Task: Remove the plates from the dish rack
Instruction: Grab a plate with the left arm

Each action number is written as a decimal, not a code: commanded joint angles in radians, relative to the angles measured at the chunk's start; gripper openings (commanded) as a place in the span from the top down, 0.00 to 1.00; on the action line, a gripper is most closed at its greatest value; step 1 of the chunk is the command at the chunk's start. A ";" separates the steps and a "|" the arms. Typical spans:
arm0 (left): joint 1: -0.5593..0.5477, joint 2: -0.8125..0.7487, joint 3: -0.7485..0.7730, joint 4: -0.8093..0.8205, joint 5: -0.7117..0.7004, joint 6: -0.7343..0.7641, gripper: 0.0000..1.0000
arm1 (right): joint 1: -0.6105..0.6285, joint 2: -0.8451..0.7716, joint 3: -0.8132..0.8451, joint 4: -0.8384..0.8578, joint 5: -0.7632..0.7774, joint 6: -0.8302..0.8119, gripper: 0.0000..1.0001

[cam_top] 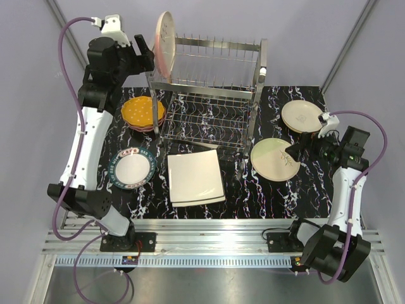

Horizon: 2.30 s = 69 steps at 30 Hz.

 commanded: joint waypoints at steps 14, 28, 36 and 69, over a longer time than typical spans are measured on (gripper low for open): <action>0.000 0.010 -0.010 0.157 0.071 -0.040 0.24 | 0.004 -0.010 -0.001 0.013 -0.027 -0.021 0.00; 0.017 -0.175 -0.157 0.329 0.032 -0.056 0.23 | 0.004 -0.008 -0.001 0.008 -0.030 -0.023 0.00; 0.016 -0.200 -0.202 0.343 0.257 0.018 0.21 | 0.004 -0.005 0.000 0.007 -0.035 -0.021 0.00; -0.092 0.014 -0.160 0.427 -0.034 0.384 0.49 | 0.004 0.010 0.000 -0.002 -0.047 -0.029 0.00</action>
